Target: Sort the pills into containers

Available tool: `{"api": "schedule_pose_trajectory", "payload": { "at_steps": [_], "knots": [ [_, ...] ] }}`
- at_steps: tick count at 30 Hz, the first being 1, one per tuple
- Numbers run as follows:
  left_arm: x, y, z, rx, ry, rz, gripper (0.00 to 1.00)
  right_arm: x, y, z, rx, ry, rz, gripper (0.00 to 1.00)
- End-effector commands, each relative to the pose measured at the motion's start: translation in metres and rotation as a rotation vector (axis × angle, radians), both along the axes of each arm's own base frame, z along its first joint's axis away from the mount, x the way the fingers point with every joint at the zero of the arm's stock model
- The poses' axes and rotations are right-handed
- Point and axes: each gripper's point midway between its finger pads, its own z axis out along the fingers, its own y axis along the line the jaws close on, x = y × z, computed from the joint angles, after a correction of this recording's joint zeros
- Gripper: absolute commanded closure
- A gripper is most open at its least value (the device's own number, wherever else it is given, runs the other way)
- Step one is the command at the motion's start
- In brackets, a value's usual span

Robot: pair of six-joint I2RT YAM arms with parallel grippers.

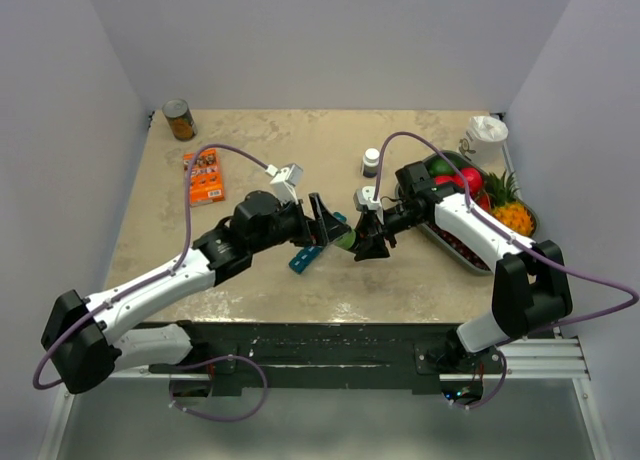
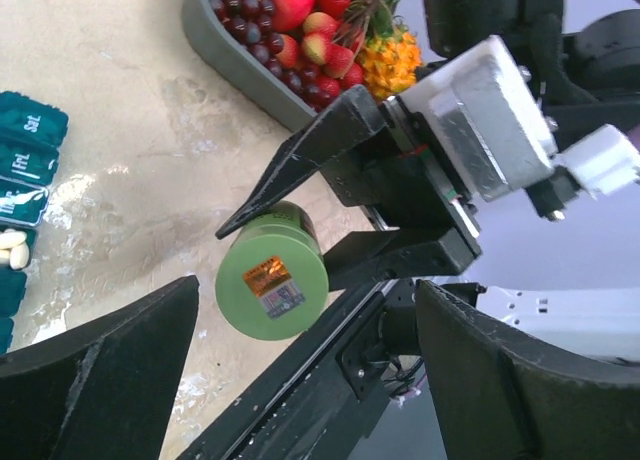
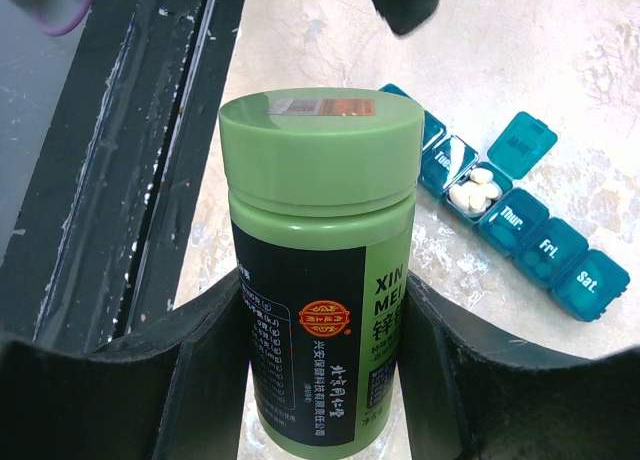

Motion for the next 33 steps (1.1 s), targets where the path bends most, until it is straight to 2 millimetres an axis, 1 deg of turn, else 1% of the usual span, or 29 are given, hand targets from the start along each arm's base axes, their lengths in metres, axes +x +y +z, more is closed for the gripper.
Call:
{"api": "schedule_pose_trajectory", "payload": {
  "at_steps": [1, 3, 4, 5, 6, 7, 10, 11, 13, 14, 15, 16, 17, 18, 19, 21, 22, 23, 24, 25, 27, 28, 29, 30, 31, 32, 33],
  "knots": [
    [0.010, -0.009, 0.001, 0.018, 0.008, 0.037, 0.11, 0.006, 0.008, 0.019, 0.061, -0.032, 0.016, 1.00],
    [0.011, -0.010, -0.009, 0.057, 0.030, 0.031, 0.14, 0.006, 0.008, 0.019, 0.061, -0.032, 0.016, 1.00],
    [0.011, -0.012, -0.011, 0.061, 0.030, 0.027, 0.16, 0.005, 0.008, 0.019, 0.061, -0.031, 0.017, 1.00],
    [0.011, -0.013, -0.010, 0.064, 0.030, 0.022, 0.22, 0.005, 0.008, 0.019, 0.061, -0.031, 0.017, 1.00],
    [0.012, -0.016, -0.014, 0.074, 0.033, 0.015, 0.26, 0.005, 0.008, 0.019, 0.061, -0.031, 0.016, 1.00],
    [0.012, -0.018, -0.012, 0.072, 0.031, 0.004, 0.29, 0.006, 0.008, 0.019, 0.060, -0.033, 0.015, 1.00],
    [0.009, -0.021, -0.017, 0.083, 0.031, -0.025, 0.42, 0.005, 0.008, 0.018, 0.060, -0.031, 0.016, 1.00],
    [0.009, -0.023, -0.016, 0.079, 0.025, -0.037, 0.53, 0.005, 0.008, 0.019, 0.062, -0.031, 0.017, 1.00],
    [0.002, -0.024, -0.022, 0.097, 0.007, -0.093, 0.66, 0.005, 0.009, 0.019, 0.062, -0.031, 0.018, 1.00],
    [0.001, -0.028, -0.016, 0.080, -0.033, -0.122, 0.82, 0.005, 0.009, 0.020, 0.064, -0.032, 0.019, 1.00],
    [-0.002, -0.029, -0.018, 0.106, -0.096, -0.176, 0.90, 0.004, 0.008, 0.019, 0.063, -0.031, 0.019, 1.00],
    [-0.016, -0.030, -0.024, 0.113, -0.123, -0.271, 0.94, 0.004, 0.009, 0.020, 0.065, -0.030, 0.020, 1.00],
    [-0.020, -0.032, -0.021, 0.101, -0.191, -0.333, 1.00, 0.004, 0.008, 0.020, 0.066, -0.031, 0.020, 1.00],
    [-0.026, -0.031, -0.021, 0.118, -0.314, -0.426, 1.00, 0.004, 0.008, 0.021, 0.067, -0.032, 0.022, 1.00],
    [-0.047, -0.031, -0.025, 0.077, -0.369, -0.563, 1.00, 0.003, 0.009, 0.021, 0.070, -0.032, 0.025, 1.00],
    [-0.051, -0.023, -0.039, 0.112, -0.481, -0.673, 1.00, 0.003, 0.009, 0.022, 0.074, -0.033, 0.028, 1.00],
    [-0.063, -0.019, -0.045, 0.112, -0.479, -0.769, 1.00, 0.002, 0.008, 0.022, 0.074, -0.033, 0.029, 1.00],
    [-0.057, -0.016, -0.054, 0.155, -0.534, -0.800, 0.99, 0.002, 0.009, 0.022, 0.075, -0.034, 0.032, 1.00],
    [-0.049, -0.017, -0.052, 0.187, -0.545, -0.784, 0.97, 0.002, 0.009, 0.022, 0.074, -0.035, 0.031, 1.00],
    [-0.040, -0.012, -0.058, 0.230, -0.550, -0.763, 0.89, 0.002, 0.008, 0.022, 0.074, -0.035, 0.030, 1.00],
    [-0.022, -0.009, -0.052, 0.245, -0.520, -0.660, 0.74, 0.002, 0.008, 0.021, 0.071, -0.037, 0.030, 1.00],
    [-0.011, -0.008, -0.037, 0.215, -0.552, -0.601, 0.58, 0.002, 0.008, 0.021, 0.070, -0.039, 0.030, 1.00],
    [-0.012, -0.005, -0.018, 0.161, -0.549, -0.549, 0.48, 0.002, 0.008, 0.021, 0.069, -0.039, 0.031, 1.00],
    [-0.011, 0.000, -0.019, 0.150, -0.542, -0.497, 0.40, 0.003, 0.008, 0.020, 0.066, -0.039, 0.030, 1.00],
    [-0.006, 0.002, 0.002, 0.099, -0.605, -0.441, 0.23, 0.003, 0.008, 0.019, 0.064, -0.038, 0.029, 1.00],
    [-0.012, 0.010, 0.025, 0.033, -0.618, -0.384, 0.12, 0.003, 0.008, 0.019, 0.064, -0.038, 0.029, 1.00],
    [-0.009, 0.018, 0.021, 0.022, -0.603, -0.312, 0.03, 0.003, 0.008, 0.019, 0.064, -0.039, 0.029, 1.00]
  ]
}}
